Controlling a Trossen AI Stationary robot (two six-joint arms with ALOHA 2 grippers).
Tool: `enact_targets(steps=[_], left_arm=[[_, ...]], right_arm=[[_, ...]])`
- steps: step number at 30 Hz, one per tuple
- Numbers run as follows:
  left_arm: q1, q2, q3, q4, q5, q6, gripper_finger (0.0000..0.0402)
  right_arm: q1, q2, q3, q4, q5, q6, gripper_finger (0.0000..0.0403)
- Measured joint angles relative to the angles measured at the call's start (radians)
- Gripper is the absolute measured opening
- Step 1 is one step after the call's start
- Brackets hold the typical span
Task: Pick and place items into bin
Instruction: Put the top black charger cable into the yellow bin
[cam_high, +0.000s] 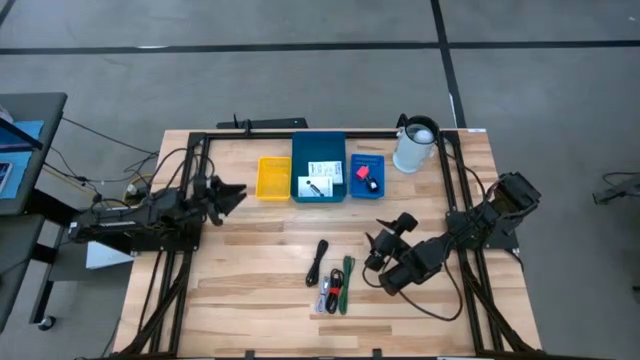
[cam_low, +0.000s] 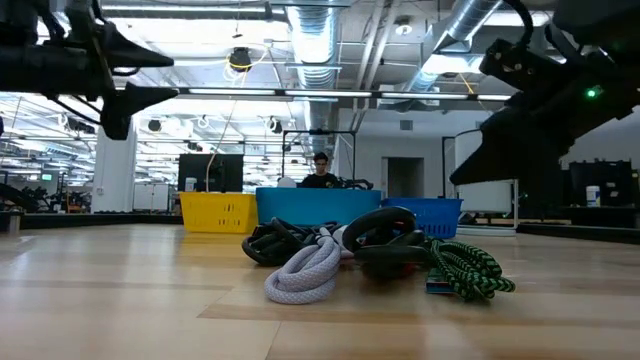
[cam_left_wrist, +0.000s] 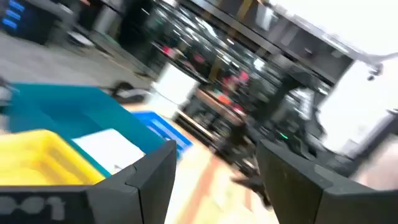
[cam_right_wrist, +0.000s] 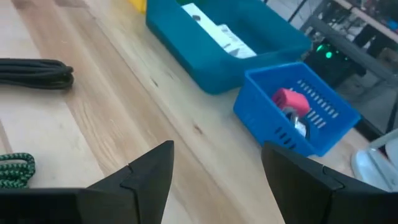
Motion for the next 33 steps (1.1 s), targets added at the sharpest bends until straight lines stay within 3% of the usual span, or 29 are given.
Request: enact_targets(steps=[4, 9, 16, 24, 26, 33], left_arm=[[-0.060, 0.038, 0.000, 0.000, 0.051, -0.019, 0.0212], [-0.168, 0.148, 0.000, 0.021, -0.011, -0.029, 0.0212], [-0.291, 0.359, 0.002, 0.269, -0.035, -0.005, 0.0212], [-0.385, 0.593, 0.057, 0.439, -0.037, 0.101, 0.0212], [-0.393, 0.652, 0.076, 0.460, -0.067, 0.143, 0.0212], [-0.394, 0.815, 0.167, 0.460, -0.319, 0.348, 0.0212]], right_arm=[[-0.017, 0.010, 0.001, 0.009, 0.024, -0.001, 0.0239], [-0.043, 0.087, 0.002, 0.059, 0.026, -0.006, 0.0239], [-0.098, 0.201, 0.004, 0.103, 0.021, -0.008, 0.0239], [-0.105, 0.208, 0.014, 0.103, 0.028, -0.035, 0.0239], [-0.105, 0.208, 0.014, 0.103, 0.036, -0.035, 0.0239], [-0.105, 0.208, 0.014, 0.098, 0.037, -0.035, 0.0239]])
